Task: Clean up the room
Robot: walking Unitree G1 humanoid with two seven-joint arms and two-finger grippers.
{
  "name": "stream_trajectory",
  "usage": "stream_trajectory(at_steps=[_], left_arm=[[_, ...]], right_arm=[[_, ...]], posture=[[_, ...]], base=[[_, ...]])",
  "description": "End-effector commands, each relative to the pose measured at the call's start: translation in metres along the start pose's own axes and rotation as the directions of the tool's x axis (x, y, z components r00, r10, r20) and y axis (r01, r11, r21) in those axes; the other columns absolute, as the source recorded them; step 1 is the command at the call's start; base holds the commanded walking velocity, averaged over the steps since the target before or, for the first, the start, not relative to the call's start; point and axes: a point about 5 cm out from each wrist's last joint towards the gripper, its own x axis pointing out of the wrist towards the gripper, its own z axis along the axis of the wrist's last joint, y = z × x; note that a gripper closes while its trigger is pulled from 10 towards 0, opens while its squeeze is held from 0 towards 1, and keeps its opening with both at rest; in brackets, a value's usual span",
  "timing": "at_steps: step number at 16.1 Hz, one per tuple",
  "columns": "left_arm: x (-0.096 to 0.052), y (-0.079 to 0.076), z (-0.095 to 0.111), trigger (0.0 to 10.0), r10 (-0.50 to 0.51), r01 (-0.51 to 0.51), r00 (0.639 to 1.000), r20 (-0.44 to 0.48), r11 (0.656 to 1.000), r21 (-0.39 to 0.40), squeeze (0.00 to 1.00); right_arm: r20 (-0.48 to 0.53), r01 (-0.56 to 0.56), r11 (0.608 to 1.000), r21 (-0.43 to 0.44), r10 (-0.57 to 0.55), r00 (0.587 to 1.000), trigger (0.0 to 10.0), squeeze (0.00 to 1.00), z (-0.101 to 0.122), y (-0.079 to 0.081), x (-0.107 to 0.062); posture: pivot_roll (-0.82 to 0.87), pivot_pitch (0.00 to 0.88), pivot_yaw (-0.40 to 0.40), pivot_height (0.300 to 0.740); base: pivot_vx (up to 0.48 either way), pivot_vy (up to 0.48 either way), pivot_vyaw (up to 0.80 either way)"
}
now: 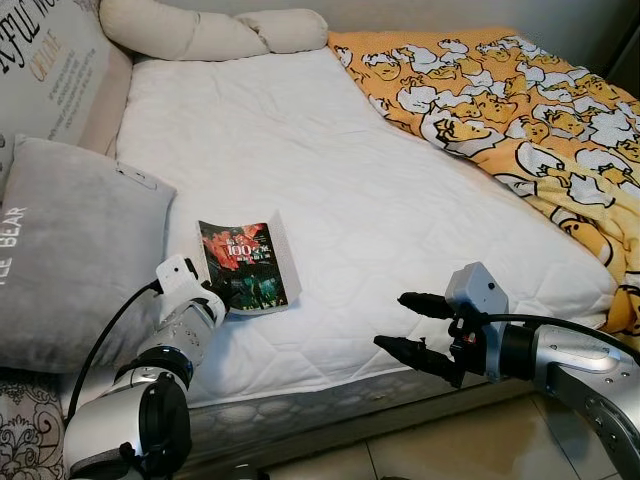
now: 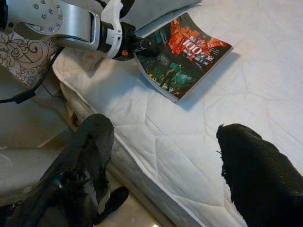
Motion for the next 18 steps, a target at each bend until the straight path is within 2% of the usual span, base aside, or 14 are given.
stream_trajectory(at_steps=[1,4,9,11,13,15,16,17,18], left_arm=[[0.001,-0.006,0.002,10.0,-0.009,0.009,1.0,0.0,1.0,0.008,1.0],[0.001,-0.006,0.001,10.0,-0.015,0.015,1.0,-0.008,0.998,0.056,1.0],[-0.003,0.014,0.015,10.0,0.033,-0.033,0.999,0.006,0.971,0.238,1.0],[-0.004,0.019,0.025,10.0,0.031,-0.035,0.999,0.017,0.959,0.282,1.0],[-0.006,0.02,0.032,10.0,-0.02,0.012,1.0,0.02,0.945,0.326,1.0],[-0.006,0.008,0.037,10.0,-0.143,0.111,0.988,0.051,0.911,0.397,1.0],[-0.008,-0.006,0.044,10.0,-0.239,0.156,0.962,0.133,0.879,0.45,1.0],[-0.011,-0.014,0.047,10.0,-0.285,0.173,0.941,0.182,0.868,0.465,1.0],[-0.015,-0.023,0.046,10.0,-0.335,0.2,0.917,0.216,0.856,0.477,1.0]], right_arm=[[-0.01,0.006,1.0,-0.021,-0.007,1.0,10.0,0.0,0.003,-0.001,0.0],[-0.01,0.01,1.0,-0.023,-0.011,1.0,10.0,0.0,0.002,-0.003,0.0],[-0.007,0.006,1.0,-0.014,-0.006,1.0,10.0,0.0,0.0,-0.003,0.005],[0.008,0.013,1.0,-0.004,-0.013,1.0,10.0,0.0,-0.001,-0.003,0.008],[0.027,0.043,0.999,0.002,-0.043,0.999,10.0,0.0,-0.003,-0.004,0.012],[0.051,0.122,0.993,0.004,-0.122,0.991,10.0,0.0,-0.004,-0.009,0.014],[0.067,0.238,0.97,0.04,-0.241,0.968,10.0,0.0,-0.006,-0.016,0.017],[0.076,0.31,0.949,0.058,-0.314,0.946,10.0,0.0,-0.007,-0.021,0.019],[0.093,0.384,0.92,0.075,-0.39,0.916,10.0,0.43,-0.007,-0.025,0.02]], posture=[[-0.2,0.0,-0.018,0.74],[-0.19,0.0,-0.027,0.74],[-0.15,0.0,-0.037,0.74],[-0.14,0.0,-0.034,0.74],[-0.11,0.0,-0.006,0.74],[-0.1,0.0,0.015,0.74],[-0.09,0.0,0.027,0.74],[-0.08,0.0,0.033,0.74],[-0.07,0.0,0.044,0.74]], base=[[0.0,0.0,0.0],[0.0,0.0,0.0],[0.0,0.0,0.0],[0.0,0.0,0.0],[0.0,0.0,0.0],[0.0,0.0,0.0],[0.0,0.0,0.0],[0.0,0.0,0.0],[0.0,0.0,0.0]])
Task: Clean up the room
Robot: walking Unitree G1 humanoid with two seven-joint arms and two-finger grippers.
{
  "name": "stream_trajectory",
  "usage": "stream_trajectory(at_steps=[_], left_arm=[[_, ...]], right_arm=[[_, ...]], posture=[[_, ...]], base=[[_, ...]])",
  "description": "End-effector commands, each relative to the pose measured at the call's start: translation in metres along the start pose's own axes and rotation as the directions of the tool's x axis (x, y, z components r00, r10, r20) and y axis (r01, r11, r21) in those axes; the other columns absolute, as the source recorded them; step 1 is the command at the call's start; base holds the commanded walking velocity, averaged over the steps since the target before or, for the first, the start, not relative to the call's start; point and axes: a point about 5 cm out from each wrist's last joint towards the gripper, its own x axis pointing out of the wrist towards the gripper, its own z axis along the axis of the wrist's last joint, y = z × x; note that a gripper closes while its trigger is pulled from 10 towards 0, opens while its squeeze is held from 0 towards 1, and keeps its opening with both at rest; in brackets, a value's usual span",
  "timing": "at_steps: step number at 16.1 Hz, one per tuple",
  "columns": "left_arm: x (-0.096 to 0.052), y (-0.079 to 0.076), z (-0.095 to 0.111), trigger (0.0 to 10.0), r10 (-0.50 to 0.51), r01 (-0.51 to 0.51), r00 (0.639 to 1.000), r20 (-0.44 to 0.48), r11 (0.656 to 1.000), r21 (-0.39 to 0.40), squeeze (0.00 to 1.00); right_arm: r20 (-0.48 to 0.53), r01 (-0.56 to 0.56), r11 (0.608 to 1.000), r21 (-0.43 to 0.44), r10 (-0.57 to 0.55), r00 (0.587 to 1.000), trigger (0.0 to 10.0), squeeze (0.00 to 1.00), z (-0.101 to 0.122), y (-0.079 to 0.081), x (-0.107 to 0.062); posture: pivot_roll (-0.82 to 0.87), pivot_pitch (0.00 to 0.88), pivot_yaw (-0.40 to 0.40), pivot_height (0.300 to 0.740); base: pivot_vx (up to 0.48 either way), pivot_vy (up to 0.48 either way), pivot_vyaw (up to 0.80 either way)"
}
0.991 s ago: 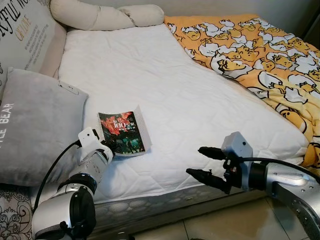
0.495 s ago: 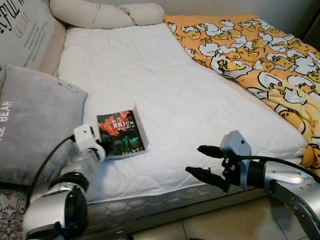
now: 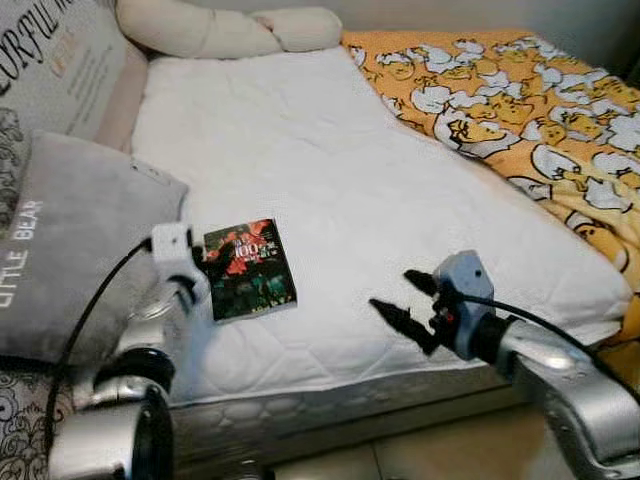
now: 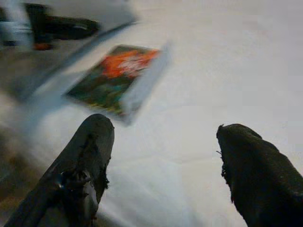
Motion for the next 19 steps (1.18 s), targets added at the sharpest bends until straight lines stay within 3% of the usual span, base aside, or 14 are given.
stream_trajectory(at_steps=[1,2,4,6,7,9,10,13,15,16,19], left_arm=[[0.0,-0.009,0.006,10.0,-0.036,0.035,0.999,0.04,0.999,0.008,1.0],[-0.011,-0.028,0.011,10.0,-0.064,0.064,0.992,0.105,0.998,0.013,1.0],[-0.031,-0.047,0.009,10.0,-0.069,0.061,0.986,0.149,0.997,0.056,1.0],[-0.044,-0.053,0.002,10.0,-0.054,0.039,0.988,0.146,0.994,0.1,1.0],[-0.049,-0.055,-0.005,10.0,-0.054,0.033,0.99,0.127,0.987,0.158,1.0],[-0.059,-0.06,-0.006,10.0,-0.036,0.014,0.993,0.109,0.98,0.198,1.0],[-0.062,-0.061,-0.004,10.0,-0.011,-0.008,0.994,0.107,0.983,0.181,1.0],[-0.064,-0.063,-0.005,10.0,-0.002,-0.017,0.995,0.1,0.982,0.189,1.0],[-0.064,-0.065,-0.005,10.0,-0.008,-0.01,0.996,0.093,0.981,0.194,1.0],[-0.063,-0.066,-0.004,10.0,-0.009,-0.008,0.996,0.084,0.98,0.198,1.0],[-0.063,-0.066,-0.005,10.0,-0.006,-0.01,0.997,0.08,0.98,0.2,1.0]], right_arm=[[0.02,0.098,0.995,-0.009,-0.098,0.995,10.0,0.43,0.002,-0.011,-0.002],[0.071,0.246,0.969,0.029,-0.248,0.966,10.0,1.0,0.002,-0.018,0.0],[0.094,0.374,0.927,0.029,-0.375,0.922,10.0,1.0,0.001,-0.022,0.0],[0.09,0.418,0.905,-0.08,-0.411,0.907,10.0,1.0,-0.005,-0.019,0.002],[0.1,0.434,0.897,-0.088,-0.425,0.9,10.0,1.0,-0.009,-0.02,0.002],[0.101,0.527,0.849,-0.034,-0.522,0.847,10.0,1.0,-0.012,-0.03,0.002],[0.1,0.544,0.838,-0.038,-0.539,0.837,10.0,1.0,-0.014,-0.033,0.004],[0.119,0.537,0.842,-0.053,-0.528,0.841,10.0,1.0,-0.014,-0.032,0.006],[0.124,0.56,0.827,-0.044,-0.552,0.825,10.0,1.0,-0.015,-0.034,0.003],[0.118,0.605,0.795,-0.03,-0.599,0.792,10.0,1.0,-0.019,-0.039,-0.001],[0.113,0.63,0.776,0.016,-0.628,0.77,10.0,1.0,-0.021,-0.041,-0.002]], posture=[[-0.07,0.0,0.044,0.74],[-0.06,0.0,0.056,0.74],[-0.06,0.0,0.059,0.74],[-0.04,0.0,0.051,0.74],[-0.02,0.0,0.034,0.74],[0.0,0.0,0.014,0.74],[0.0,0.0,0.013,0.74],[-0.01,0.0,0.021,0.74],[-0.02,0.0,0.022,0.74],[-0.02,0.0,0.027,0.74],[-0.02,0.0,0.038,0.74]], base=[[0.0,0.0,0.0],[0.0,-0.398,0.0],[0.0,-0.48,0.0],[0.0,-0.48,0.0],[0.0,-0.48,0.0],[0.0,-0.48,0.71],[0.0,-0.48,0.8],[0.0,-0.48,0.8],[0.0,-0.48,0.8],[0.0,-0.48,0.8],[0.0,-0.48,0.27]])
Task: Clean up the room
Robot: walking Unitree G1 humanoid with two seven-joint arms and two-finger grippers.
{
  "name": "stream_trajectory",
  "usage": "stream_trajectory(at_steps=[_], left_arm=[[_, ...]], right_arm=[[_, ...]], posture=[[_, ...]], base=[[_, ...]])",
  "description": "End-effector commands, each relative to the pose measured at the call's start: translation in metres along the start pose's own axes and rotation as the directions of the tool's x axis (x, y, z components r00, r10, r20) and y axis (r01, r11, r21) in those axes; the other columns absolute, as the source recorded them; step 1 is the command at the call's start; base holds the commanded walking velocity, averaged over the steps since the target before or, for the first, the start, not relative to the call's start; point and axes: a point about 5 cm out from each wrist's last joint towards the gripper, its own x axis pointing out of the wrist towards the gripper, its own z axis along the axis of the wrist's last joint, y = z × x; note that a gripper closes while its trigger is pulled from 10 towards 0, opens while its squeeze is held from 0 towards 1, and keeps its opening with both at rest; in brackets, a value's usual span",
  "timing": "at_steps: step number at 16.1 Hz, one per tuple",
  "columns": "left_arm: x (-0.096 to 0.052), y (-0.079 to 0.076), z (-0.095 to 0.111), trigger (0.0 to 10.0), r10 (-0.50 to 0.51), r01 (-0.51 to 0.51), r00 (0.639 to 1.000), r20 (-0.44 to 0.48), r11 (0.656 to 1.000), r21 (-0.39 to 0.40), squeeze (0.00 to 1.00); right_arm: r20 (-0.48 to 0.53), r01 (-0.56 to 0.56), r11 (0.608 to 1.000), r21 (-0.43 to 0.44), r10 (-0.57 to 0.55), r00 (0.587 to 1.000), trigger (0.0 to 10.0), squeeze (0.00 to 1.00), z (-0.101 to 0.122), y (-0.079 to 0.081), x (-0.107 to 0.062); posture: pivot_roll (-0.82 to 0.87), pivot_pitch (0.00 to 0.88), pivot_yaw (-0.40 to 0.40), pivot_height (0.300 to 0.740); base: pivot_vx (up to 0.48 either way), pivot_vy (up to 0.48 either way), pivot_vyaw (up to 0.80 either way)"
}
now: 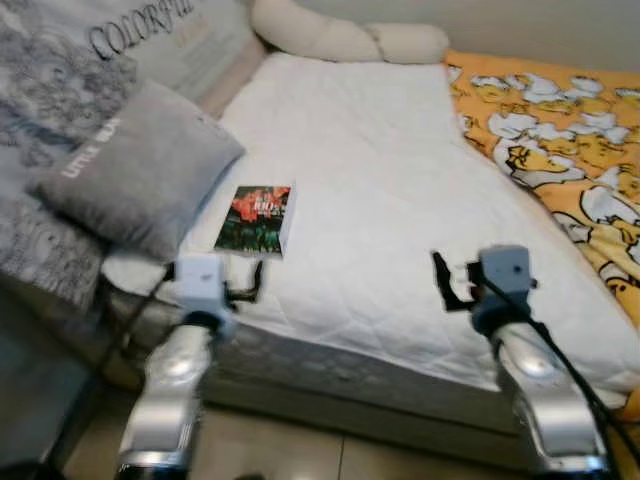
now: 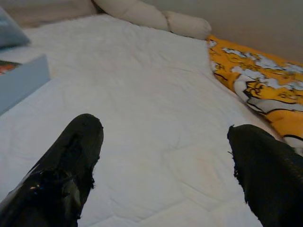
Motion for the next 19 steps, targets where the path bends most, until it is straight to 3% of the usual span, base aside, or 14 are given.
stream_trajectory(at_steps=[1,17,19], left_arm=[[0.003,-0.01,0.003,10.0,-0.03,0.03,1.0,0.007,1.0,-0.001,1.0],[0.001,-0.004,-0.002,10.0,0.021,-0.021,1.0,-0.012,1.0,0.001,1.0],[0.002,-0.004,0.0,10.0,0.023,-0.023,1.0,-0.007,1.0,0.003,1.0]], right_arm=[[-0.008,0.014,1.0,-0.011,-0.014,1.0,10.0,1.0,-0.002,-0.006,-0.001],[-0.017,-0.048,0.999,0.005,0.048,0.999,10.0,1.0,-0.005,0.003,0.0],[-0.021,-0.083,0.997,-0.004,0.083,0.996,10.0,1.0,-0.005,0.006,0.001]], posture=[[-0.02,0.0,0.039,0.74],[-0.01,0.0,0.005,0.74],[-0.01,0.0,0.008,0.74]], base=[[0.0,-0.48,0.0],[0.0,-0.48,0.0],[0.0,-0.48,0.8]])
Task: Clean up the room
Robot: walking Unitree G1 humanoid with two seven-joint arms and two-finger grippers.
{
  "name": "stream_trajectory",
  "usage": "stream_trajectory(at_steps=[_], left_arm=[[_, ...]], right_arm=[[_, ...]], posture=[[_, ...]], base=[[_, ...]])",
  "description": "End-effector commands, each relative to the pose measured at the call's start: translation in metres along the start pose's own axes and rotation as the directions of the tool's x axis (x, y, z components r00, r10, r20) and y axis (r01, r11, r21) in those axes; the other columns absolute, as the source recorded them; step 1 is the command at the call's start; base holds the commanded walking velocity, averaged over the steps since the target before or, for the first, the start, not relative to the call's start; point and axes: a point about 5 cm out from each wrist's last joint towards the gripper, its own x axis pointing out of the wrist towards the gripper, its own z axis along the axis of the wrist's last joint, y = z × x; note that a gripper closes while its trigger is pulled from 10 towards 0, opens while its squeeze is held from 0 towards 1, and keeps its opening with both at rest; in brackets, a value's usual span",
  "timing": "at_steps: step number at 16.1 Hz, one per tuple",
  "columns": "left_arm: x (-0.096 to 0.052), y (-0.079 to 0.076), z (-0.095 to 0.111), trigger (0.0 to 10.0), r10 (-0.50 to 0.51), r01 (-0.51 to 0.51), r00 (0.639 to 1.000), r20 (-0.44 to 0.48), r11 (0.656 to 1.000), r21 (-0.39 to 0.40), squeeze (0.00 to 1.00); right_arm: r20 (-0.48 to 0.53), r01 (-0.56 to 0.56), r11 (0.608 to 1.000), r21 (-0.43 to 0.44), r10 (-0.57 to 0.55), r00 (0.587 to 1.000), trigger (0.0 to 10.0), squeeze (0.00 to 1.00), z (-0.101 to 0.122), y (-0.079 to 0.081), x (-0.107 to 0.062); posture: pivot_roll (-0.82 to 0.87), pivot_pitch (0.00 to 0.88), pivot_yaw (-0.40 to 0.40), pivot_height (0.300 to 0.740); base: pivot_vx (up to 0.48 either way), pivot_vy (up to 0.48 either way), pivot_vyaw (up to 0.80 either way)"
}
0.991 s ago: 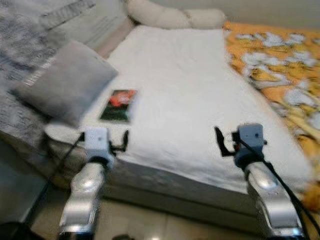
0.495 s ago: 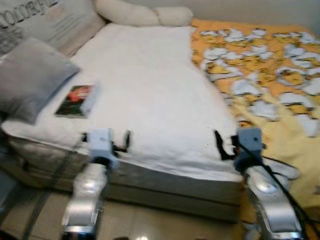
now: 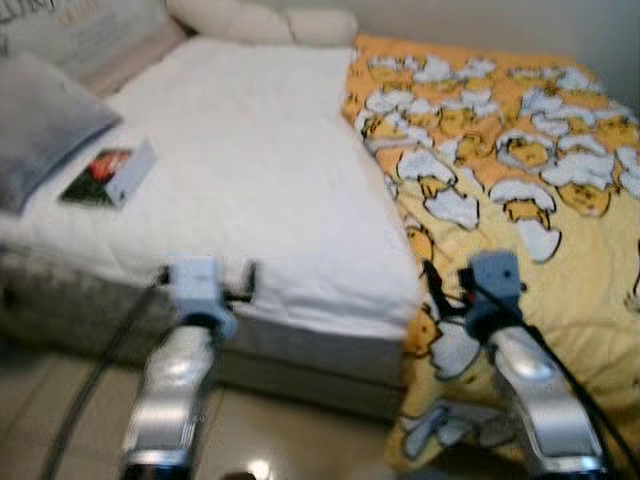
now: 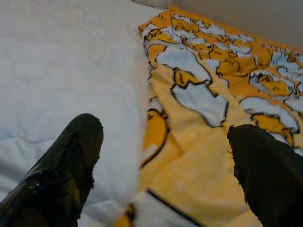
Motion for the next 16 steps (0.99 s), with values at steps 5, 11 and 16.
stream_trajectory(at_steps=[5,11,16], left_arm=[[0.0,0.012,0.004,10.0,0.026,-0.027,1.0,0.009,0.999,0.036,1.0],[0.0,0.012,0.004,10.0,0.019,-0.019,1.0,0.007,0.999,0.049,1.0],[-0.003,0.013,0.002,10.0,0.013,-0.013,1.0,-0.002,0.997,0.074,1.0]], right_arm=[[0.013,-0.028,1.0,0.009,0.028,1.0,10.0,1.0,0.003,0.006,0.002],[-0.005,0.022,0.999,0.034,-0.022,1.0,10.0,1.0,-0.001,0.002,0.001],[-0.031,0.026,0.998,0.051,-0.024,0.999,10.0,1.0,-0.007,0.002,0.0]], posture=[[-0.01,0.0,0.012,0.74],[-0.01,0.0,0.014,0.74],[-0.01,0.0,0.012,0.74]], base=[[0.0,-0.48,0.8],[0.0,-0.48,0.51],[0.0,-0.48,0.0]])
